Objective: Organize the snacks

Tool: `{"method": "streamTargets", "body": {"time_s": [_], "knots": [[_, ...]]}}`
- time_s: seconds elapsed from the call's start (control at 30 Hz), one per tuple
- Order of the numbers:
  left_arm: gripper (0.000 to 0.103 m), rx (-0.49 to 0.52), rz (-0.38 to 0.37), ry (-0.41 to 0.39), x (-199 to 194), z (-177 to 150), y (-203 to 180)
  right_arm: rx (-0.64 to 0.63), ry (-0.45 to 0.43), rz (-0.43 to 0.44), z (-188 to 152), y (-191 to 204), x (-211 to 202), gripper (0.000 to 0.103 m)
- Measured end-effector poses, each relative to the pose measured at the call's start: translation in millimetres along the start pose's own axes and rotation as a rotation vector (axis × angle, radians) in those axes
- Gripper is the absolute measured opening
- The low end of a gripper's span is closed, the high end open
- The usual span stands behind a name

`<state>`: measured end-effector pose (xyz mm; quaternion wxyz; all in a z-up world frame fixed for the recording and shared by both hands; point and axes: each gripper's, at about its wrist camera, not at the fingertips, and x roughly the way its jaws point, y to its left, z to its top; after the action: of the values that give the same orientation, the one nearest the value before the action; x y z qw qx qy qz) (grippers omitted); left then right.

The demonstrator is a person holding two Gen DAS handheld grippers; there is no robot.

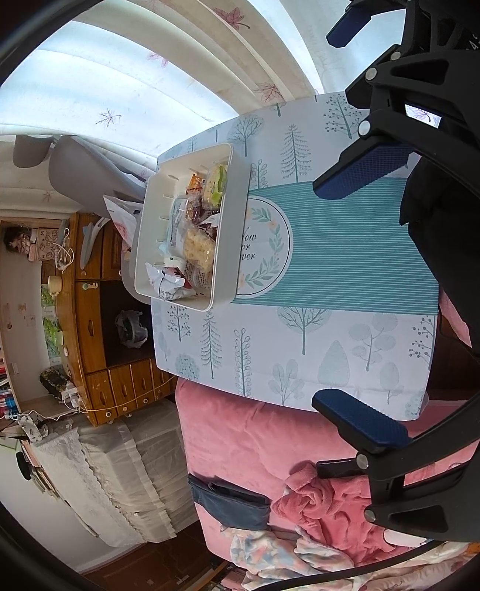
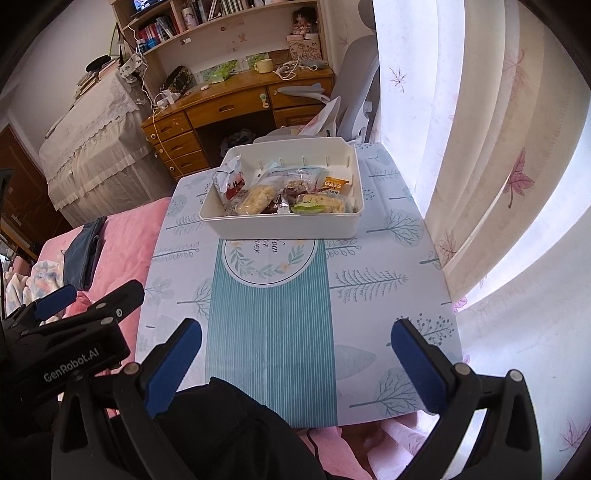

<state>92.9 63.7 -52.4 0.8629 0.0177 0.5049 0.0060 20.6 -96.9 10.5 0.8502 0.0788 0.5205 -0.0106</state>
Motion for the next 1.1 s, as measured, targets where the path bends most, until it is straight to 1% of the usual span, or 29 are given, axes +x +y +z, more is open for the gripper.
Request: {"method": "streamTargets", "body": {"time_s": [0.63,1.1], "knots": [[0.102,0.004,0.017,0.032,1.5,-7.4,-7.3,0.011,0.041,0.005,-13.9,-4.1,6.0,0.103],[0.102,0.001,0.032,0.048,0.4,-12.1,-11.5,0.014,0.072,0.016,-13.3,-11.8,7.2,0.103]]}}
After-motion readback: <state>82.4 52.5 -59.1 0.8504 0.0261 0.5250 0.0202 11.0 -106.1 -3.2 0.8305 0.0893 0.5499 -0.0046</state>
